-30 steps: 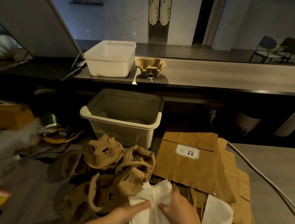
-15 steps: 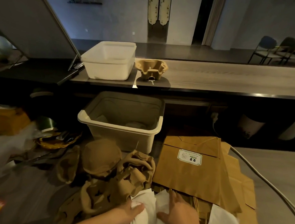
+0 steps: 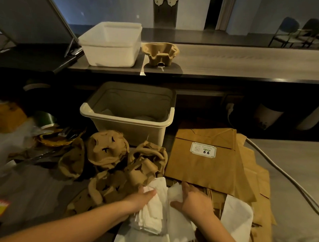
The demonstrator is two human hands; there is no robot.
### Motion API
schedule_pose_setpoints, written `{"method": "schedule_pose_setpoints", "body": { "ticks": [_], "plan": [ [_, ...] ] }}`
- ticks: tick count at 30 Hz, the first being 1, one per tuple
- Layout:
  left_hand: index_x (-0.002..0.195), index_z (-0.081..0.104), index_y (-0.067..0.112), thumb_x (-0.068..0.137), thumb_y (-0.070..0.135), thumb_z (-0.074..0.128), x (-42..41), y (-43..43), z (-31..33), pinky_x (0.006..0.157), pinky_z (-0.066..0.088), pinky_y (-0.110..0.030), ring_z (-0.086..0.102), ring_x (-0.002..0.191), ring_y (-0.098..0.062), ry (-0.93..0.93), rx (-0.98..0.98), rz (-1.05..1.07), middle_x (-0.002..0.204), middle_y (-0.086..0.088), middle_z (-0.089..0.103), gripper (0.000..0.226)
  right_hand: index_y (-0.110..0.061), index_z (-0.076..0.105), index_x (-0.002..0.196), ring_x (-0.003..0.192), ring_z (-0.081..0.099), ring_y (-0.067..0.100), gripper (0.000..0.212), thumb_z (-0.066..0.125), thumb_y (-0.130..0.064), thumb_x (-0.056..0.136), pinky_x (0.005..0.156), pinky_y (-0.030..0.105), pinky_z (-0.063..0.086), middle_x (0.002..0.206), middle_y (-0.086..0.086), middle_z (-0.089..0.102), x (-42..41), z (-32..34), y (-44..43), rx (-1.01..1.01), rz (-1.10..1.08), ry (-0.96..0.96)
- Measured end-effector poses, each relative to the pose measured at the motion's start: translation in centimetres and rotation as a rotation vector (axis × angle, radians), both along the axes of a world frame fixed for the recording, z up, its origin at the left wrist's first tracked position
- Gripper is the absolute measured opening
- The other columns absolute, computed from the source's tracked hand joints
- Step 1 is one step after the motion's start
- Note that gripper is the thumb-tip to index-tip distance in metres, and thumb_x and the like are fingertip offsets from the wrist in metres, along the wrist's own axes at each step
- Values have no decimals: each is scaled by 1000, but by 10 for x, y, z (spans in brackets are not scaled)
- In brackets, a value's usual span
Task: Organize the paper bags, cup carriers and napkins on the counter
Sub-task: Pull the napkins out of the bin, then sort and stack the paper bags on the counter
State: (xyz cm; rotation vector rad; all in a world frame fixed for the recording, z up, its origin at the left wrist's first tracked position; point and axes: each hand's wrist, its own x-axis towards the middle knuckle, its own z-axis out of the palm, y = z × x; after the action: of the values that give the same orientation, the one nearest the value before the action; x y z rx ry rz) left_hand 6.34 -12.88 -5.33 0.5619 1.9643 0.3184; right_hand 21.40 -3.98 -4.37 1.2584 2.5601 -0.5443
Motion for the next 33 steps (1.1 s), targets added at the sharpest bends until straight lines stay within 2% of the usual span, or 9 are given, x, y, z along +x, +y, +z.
{"method": "schedule_pose_setpoints", "body": {
  "ticks": [3,7,12,17,20,24,27,31,33],
  "plan": [
    [149,6,12,95,50,38,2,1,0,112,26,-35,28,138,-27,24,42,32,152,-11,24,73,-22,29,142,113,54,17,68,49,-58,87,84,27,46,133,-2,51,2,1,-4,16,-30,15],
    [149,7,10,96,44,41,4,-1,5,114,22,-36,23,140,-27,39,128,80,154,-10,20,71,-25,44,131,99,61,18,50,41,-56,92,71,29,48,113,-1,61,16,8,-6,19,-125,105],
    [145,17,7,95,25,50,8,-9,12,105,27,-26,32,135,-25,56,329,139,148,-9,31,63,-19,53,120,89,54,19,29,47,-32,95,66,29,43,106,-2,45,61,15,10,165,-344,182],
    [147,17,19,94,37,49,8,-21,18,102,38,-33,45,124,-24,224,385,2,144,-11,37,64,-14,52,120,89,54,27,29,52,-22,92,67,33,45,118,6,40,93,13,23,156,-465,131],
    [141,24,37,97,34,43,16,-28,18,86,42,-27,47,97,-10,245,492,-190,138,-7,40,48,-13,51,123,101,54,25,30,50,-21,94,74,31,45,126,7,43,98,10,21,142,-445,66],
    [131,43,36,98,31,42,13,-28,12,104,26,-21,40,122,-7,325,549,-337,139,19,35,33,-17,54,123,102,56,25,29,50,-22,94,79,35,49,121,7,50,98,5,22,127,-425,72],
    [123,51,37,96,29,47,12,-26,20,102,35,-23,38,124,1,264,651,-279,128,26,39,28,-16,55,120,100,55,23,26,49,-20,95,79,34,48,113,6,54,98,6,27,91,-415,88],
    [105,59,45,94,32,50,10,-30,35,92,44,-24,51,109,3,182,742,-156,114,28,57,19,-20,61,111,87,49,7,18,53,-21,94,65,14,37,98,-10,48,100,24,28,66,-265,264],
    [97,63,43,94,27,51,12,-32,45,87,49,-25,58,100,1,121,793,-91,100,25,65,20,-28,62,102,86,48,0,13,55,-23,93,68,12,40,98,-15,48,96,43,25,17,-148,316]
  ]
}}
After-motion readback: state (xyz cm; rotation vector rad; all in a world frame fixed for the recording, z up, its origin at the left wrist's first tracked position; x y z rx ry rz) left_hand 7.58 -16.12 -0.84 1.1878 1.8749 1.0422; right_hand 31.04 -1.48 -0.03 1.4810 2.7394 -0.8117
